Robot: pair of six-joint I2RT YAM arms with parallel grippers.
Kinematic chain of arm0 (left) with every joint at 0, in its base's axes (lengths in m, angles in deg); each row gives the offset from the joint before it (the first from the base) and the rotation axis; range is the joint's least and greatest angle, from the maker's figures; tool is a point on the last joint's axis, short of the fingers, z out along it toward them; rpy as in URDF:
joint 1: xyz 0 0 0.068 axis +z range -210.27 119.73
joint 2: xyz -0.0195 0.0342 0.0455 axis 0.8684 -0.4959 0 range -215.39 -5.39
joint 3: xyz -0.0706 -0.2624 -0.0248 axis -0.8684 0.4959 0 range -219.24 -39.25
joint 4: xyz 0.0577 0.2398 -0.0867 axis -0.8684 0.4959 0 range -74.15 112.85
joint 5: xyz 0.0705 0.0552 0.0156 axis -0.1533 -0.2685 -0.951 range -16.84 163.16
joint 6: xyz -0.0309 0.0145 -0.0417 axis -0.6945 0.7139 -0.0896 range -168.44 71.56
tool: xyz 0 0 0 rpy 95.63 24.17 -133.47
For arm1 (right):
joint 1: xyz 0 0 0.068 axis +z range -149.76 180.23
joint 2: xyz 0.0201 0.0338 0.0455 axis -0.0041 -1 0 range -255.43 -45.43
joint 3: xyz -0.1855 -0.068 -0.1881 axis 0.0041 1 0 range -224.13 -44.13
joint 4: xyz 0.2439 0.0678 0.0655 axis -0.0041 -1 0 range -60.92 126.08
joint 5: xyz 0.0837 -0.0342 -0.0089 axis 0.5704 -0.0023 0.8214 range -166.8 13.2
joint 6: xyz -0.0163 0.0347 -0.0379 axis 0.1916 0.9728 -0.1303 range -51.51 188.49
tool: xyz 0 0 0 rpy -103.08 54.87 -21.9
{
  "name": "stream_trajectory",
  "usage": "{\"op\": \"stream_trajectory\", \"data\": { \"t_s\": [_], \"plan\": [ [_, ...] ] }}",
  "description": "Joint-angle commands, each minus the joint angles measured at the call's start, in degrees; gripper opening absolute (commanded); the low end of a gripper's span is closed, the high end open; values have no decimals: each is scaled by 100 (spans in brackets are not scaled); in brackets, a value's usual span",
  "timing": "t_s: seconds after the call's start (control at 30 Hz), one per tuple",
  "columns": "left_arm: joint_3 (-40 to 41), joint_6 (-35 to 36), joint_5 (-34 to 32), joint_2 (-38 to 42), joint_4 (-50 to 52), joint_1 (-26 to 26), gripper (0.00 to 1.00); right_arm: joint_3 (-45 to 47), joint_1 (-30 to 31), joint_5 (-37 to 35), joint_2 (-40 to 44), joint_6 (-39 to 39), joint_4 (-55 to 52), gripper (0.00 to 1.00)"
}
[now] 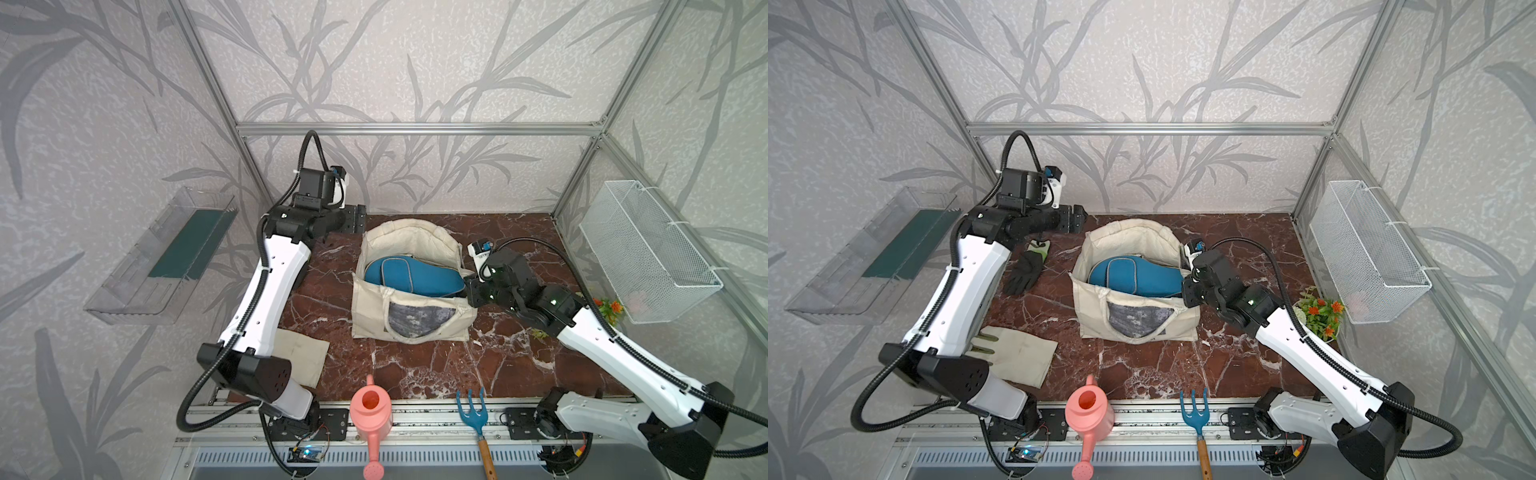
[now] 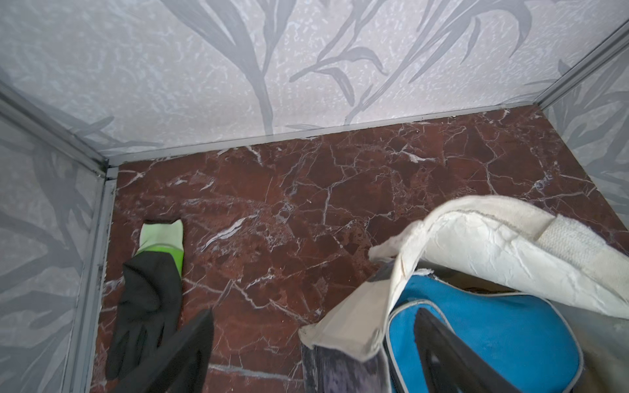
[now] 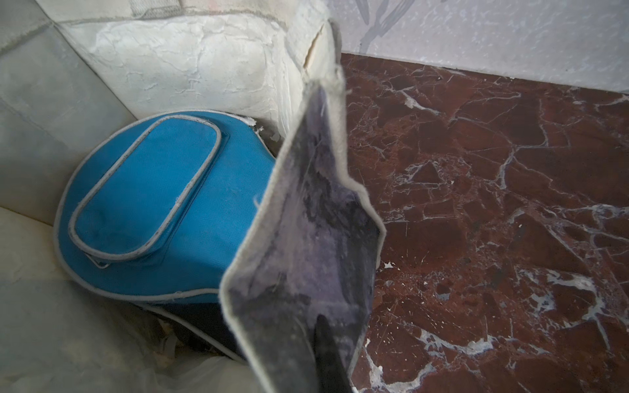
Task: Remove the ping pong set from the canvas bag
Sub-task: Move the canvas bag to the center of the board, then pick up the canvas bag from the center of the board.
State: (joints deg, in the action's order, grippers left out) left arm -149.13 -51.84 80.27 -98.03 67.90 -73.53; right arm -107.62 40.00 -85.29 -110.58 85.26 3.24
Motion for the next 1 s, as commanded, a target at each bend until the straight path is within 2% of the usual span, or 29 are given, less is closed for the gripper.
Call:
{"op": "stream_trajectory", "data": {
  "t_s": [0.0,0.03,0.07,0.27,0.37,0.4,0.43,0.47,0.5,0.53,0.57,0.6,0.7,0.83,0.87,0.9,0.97],
  "plan": [
    [-256,319,894,-473,486,16,92,149,-46,-135,86,-280,-458,0],
    [-241,305,1152,-537,468,14,93,162,-53,-139,81,-280,-452,0],
    [-197,296,1361,-578,436,16,99,171,-48,-145,72,-280,-445,0],
    [225,339,1867,-586,309,3,99,211,-46,-157,-31,-340,-421,0],
    [416,309,1819,-592,314,-2,94,222,-57,-183,-59,-375,-416,0],
    [475,301,1788,-604,314,-2,89,223,-55,-181,-58,-383,-416,0],
    [523,288,1752,-630,329,-5,79,218,-57,-179,-68,-398,-410,0],
    [551,279,1733,-682,364,-8,65,216,-57,-179,-61,-410,-407,0],
    [572,286,1727,-731,404,-5,46,216,-57,-179,-60,-428,-407,0],
    [564,270,1752,-791,436,-9,23,190,-53,-171,-60,-467,-414,0],
    [550,266,1783,-842,454,-10,4,151,-57,-170,-64,-498,-430,0],
    [530,271,1813,-877,468,-9,0,121,-57,-166,-60,-545,-442,0],
    [276,328,1761,-915,464,-10,0,6,-57,-118,-59,-734,-485,0],
    [-365,452,1323,-840,242,24,0,-240,-59,126,-112,-1016,-536,0],
    [-491,413,1159,-802,92,34,0,-307,-58,197,-121,-1088,-543,6],
    [-569,415,1050,-760,-90,49,0,-374,-62,272,-130,-1156,-555,22],
    [-621,473,1009,-685,-524,101,0,-524,-57,388,-131,-1256,-582,59]
  ]
}}
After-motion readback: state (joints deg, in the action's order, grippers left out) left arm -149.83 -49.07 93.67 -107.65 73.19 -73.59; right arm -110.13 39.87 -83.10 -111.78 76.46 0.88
